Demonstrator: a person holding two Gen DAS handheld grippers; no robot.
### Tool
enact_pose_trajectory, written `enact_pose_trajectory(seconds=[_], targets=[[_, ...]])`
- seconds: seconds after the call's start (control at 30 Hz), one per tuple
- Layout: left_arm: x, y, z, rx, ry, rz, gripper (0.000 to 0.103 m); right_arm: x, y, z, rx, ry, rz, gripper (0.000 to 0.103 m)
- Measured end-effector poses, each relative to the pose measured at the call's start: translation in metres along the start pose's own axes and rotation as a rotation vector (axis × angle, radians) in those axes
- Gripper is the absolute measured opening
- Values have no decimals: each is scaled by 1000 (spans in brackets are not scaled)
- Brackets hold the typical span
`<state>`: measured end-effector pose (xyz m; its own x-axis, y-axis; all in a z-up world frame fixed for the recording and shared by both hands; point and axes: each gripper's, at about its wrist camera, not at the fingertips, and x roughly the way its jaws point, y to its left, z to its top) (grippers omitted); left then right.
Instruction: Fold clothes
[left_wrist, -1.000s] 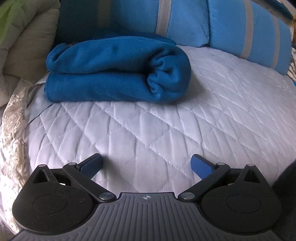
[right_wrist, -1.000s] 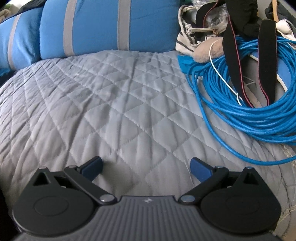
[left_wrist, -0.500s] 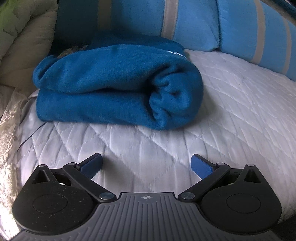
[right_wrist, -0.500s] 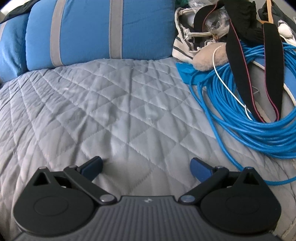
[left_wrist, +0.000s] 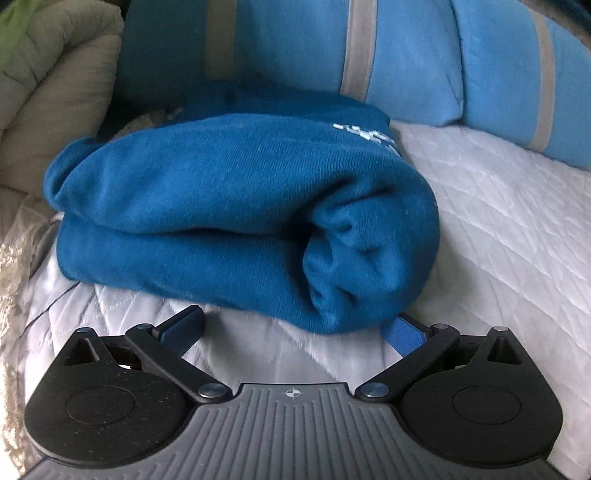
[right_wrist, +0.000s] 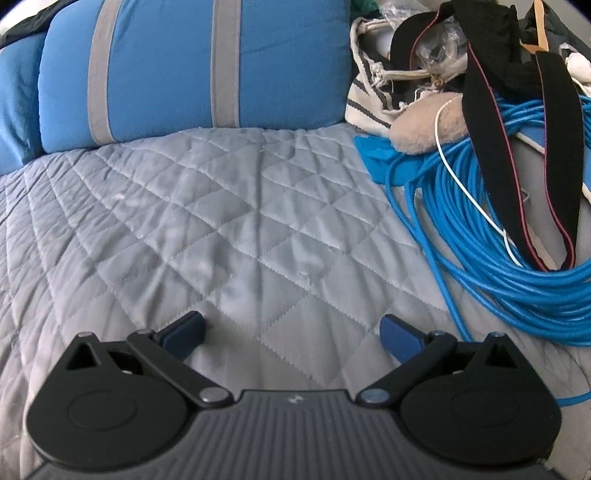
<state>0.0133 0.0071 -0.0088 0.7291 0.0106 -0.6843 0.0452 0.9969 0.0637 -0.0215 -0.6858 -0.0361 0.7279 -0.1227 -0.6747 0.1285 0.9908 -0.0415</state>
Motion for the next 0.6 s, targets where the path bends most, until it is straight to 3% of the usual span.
enact_pose_trajectory(seconds=[0.2, 0.33, 0.6], targets=[[-1, -1, -17, -8, -133, 17, 103, 2, -1, -9, 18, -86, -2, 103], [-2, -3, -19, -5, -146, 22, 103, 2, 0, -18, 24, -152, -11, 103], [-1, -1, -18, -18, -145, 5, 103, 2, -2, -19, 37, -163, -1, 103]])
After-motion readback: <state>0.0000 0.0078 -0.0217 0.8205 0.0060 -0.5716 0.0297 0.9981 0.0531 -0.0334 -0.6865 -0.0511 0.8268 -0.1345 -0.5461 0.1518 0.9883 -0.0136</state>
